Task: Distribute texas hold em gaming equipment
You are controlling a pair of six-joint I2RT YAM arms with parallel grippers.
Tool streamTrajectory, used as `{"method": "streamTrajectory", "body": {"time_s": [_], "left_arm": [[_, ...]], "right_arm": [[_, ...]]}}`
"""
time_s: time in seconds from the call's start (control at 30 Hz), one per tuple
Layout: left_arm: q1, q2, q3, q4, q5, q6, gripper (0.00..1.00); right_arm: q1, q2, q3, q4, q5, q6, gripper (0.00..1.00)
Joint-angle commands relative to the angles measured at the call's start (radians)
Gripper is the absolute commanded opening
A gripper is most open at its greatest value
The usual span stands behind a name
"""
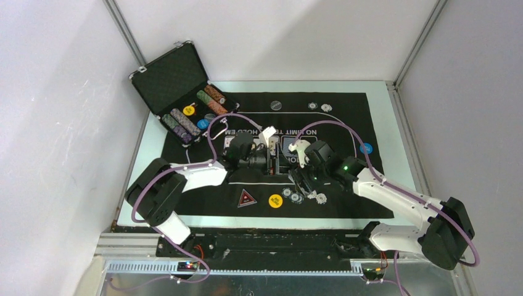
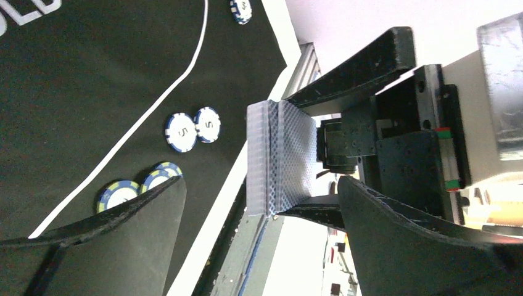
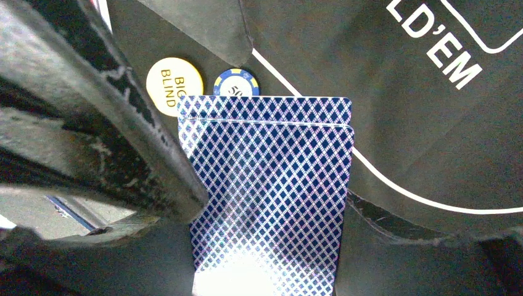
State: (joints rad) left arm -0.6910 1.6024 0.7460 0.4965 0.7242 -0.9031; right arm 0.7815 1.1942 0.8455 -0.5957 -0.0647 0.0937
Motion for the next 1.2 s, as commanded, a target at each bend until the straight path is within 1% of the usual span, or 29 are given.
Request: {"method": "streamTrajectory", "body": {"time_s": [0.0,0.13,0.23,0.43,0.7,0.83,0.9,1.0,1.13,1.17], "left_arm": [[0.006,-0.042,0.019,-0.054,-0.007,0.065,1.0],[-0.001,-0.009,0.022,-0.027,0.031,0.053,1.0],[-0.017,0.025,0.033,0.042,0.07,0.019,1.0],[-0.044,0.088,0.073,0.075,0.086,-0.006,0.99],[-0.06,0.133,0.105,0.012,0.058,0.038,0.97],[-0.058,0.141,0.131,-0.105,0.01,0.105,0.95],[-0.057,0.147,0.15,-0.171,-0.003,0.128,0.92],[-0.047,0.141,0.151,-0.186,-0.019,0.136,0.89],[-0.023,0.11,0.145,-0.247,-0.057,0.168,0.84],[-0.02,0.106,0.144,-0.264,-0.062,0.179,0.81]], "right_arm": [[0.0,-0.037,0.017,0.05,-0.011,-0.005,0.0],[0.001,-0.039,0.015,0.052,-0.018,-0.006,0.0],[0.003,-0.038,0.016,0.058,-0.025,-0.009,0.0],[0.007,-0.046,0.017,0.06,-0.027,-0.01,0.0],[0.01,-0.052,0.017,0.061,-0.031,-0.011,0.0],[0.013,-0.063,0.017,0.059,-0.028,-0.009,0.0],[0.013,-0.067,0.017,0.058,-0.025,-0.007,0.0],[0.012,-0.072,0.016,0.054,-0.021,-0.007,0.0],[0.013,-0.078,0.017,0.052,-0.014,-0.004,0.0],[0.013,-0.079,0.017,0.053,-0.013,-0.003,0.0]]}}
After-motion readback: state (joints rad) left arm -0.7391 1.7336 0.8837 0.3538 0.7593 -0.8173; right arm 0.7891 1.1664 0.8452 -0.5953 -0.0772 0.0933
